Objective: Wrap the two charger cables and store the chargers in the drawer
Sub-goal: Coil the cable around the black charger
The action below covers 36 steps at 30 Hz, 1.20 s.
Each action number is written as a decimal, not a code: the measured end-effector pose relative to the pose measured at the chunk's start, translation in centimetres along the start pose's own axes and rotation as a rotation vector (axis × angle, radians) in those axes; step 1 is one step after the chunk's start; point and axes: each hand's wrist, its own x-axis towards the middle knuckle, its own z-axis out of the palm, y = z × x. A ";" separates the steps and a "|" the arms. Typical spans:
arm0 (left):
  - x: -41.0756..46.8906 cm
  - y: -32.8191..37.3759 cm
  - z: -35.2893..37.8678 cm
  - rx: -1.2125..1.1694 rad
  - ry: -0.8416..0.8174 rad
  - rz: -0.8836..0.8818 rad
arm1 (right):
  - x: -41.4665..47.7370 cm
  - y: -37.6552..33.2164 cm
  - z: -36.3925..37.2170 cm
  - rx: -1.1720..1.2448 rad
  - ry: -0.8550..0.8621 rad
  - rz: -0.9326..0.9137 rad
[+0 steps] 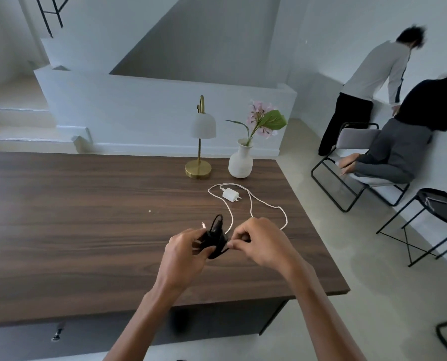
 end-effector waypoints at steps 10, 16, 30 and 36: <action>-2.2 -0.7 -0.2 0.048 -0.047 0.002 | 0.1 1.7 -2.9 0.308 -0.098 -0.067; -2.0 -1.8 -0.9 0.006 -0.036 0.005 | 2.0 1.8 -0.8 0.753 -0.087 -0.010; 3.1 -8.7 -0.4 0.139 -0.005 0.156 | 10.9 1.8 7.0 1.205 0.013 0.230; 6.0 -13.4 -0.2 0.217 -0.015 0.202 | 15.7 1.9 10.0 1.177 -0.010 0.264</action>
